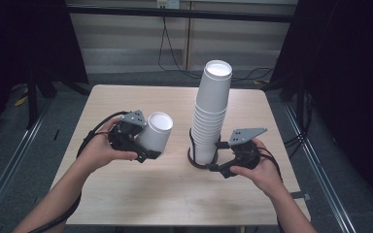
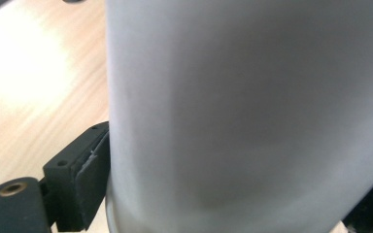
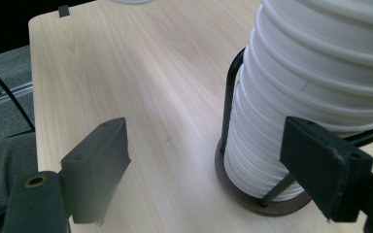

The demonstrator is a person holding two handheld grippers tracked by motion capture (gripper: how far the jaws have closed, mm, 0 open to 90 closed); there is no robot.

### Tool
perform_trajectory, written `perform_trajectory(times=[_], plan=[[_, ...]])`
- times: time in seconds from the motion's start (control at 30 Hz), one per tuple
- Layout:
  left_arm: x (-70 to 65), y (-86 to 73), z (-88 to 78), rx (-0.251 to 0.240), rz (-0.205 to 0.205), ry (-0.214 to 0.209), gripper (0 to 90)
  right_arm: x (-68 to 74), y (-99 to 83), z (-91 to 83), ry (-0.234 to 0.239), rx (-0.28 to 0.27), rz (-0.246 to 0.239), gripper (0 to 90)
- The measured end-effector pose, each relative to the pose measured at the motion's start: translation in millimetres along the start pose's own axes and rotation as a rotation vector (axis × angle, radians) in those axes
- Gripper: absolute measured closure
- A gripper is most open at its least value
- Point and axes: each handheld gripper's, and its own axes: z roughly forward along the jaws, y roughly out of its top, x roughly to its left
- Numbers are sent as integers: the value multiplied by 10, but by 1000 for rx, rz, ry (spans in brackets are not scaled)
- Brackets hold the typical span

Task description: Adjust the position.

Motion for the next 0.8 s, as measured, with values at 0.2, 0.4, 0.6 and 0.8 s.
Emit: perform_trajectory(times=[0.2, 0.4, 0.6, 0.8], plan=[[-33, -28, 67, 28, 21, 6, 108, 9, -1, 13, 6, 3, -3, 177], [-66, -60, 138, 80, 31, -2, 109, 25, 1, 37, 12, 19, -13, 177], [-131, -83, 223, 141, 46, -10, 113, 41, -10, 85, 26, 60, -32, 177], [-184, -86, 285, 177, 57, -18, 117, 65, -16, 139, 44, 105, -50, 177]])
